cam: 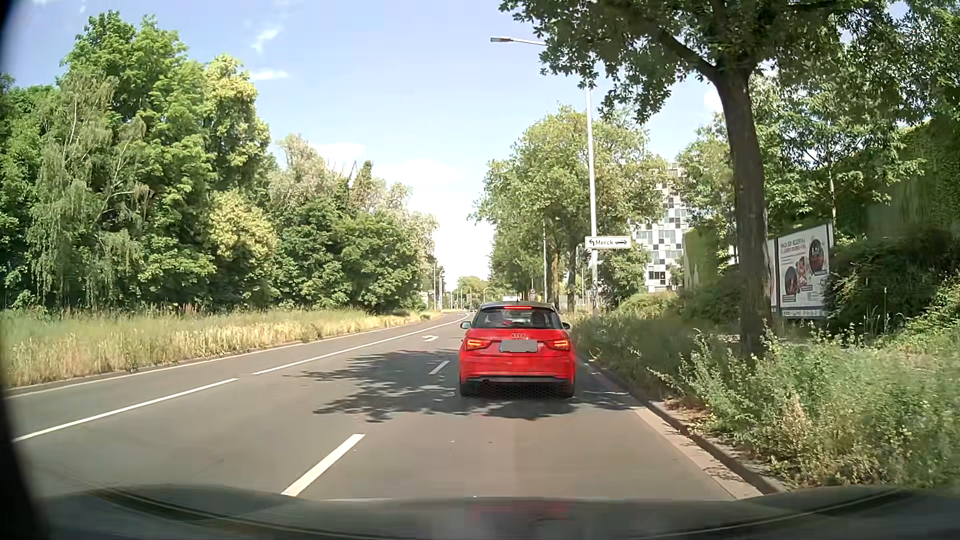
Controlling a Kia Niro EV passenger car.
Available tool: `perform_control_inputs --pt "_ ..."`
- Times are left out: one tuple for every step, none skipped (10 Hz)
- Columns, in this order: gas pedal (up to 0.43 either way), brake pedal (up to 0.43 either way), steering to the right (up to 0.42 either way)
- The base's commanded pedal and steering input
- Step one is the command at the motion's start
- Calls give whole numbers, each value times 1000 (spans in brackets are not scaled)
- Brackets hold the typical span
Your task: Follow the waypoints while adhering to traffic rules and regulations
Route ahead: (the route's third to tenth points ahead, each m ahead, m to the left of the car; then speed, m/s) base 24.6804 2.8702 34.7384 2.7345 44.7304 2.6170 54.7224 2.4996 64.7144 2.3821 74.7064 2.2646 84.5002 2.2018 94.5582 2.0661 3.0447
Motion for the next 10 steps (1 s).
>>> perform_control_inputs --pt "0 30 3" --pt "0 30 4" --pt "0 30 4" --pt "0 30 4" --pt "0 30 4" --pt "0 37 4" --pt "0 30 4" --pt "0 30 5" --pt "0 30 5" --pt "0 30 6"
